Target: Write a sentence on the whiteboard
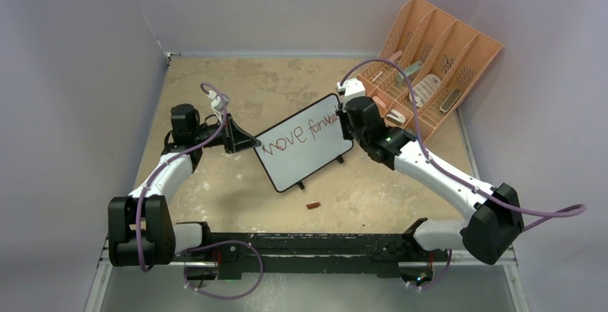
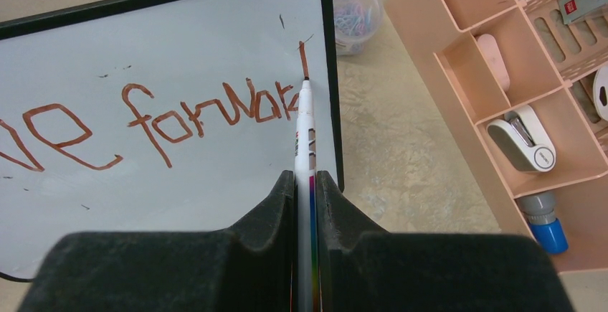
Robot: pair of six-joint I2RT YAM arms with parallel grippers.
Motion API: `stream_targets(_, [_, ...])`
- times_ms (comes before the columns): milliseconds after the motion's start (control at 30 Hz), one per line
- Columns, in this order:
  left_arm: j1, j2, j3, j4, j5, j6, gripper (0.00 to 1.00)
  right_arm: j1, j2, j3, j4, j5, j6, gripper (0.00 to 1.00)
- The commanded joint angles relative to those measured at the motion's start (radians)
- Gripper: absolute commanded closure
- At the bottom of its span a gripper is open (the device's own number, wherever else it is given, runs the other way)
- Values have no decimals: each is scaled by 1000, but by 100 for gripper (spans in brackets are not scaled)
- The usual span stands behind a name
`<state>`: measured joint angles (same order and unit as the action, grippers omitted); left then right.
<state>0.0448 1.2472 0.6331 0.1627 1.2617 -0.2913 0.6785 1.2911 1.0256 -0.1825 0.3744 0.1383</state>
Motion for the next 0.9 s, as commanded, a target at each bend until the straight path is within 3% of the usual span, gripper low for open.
stream_targets(0, [-3, 8, 25, -2, -10, 52, 100, -5, -23, -8, 2, -22, 16, 100])
stream_targets(867, [-4, 11, 25, -2, -14, 52, 100, -5, -38, -42, -15, -24, 23, 100])
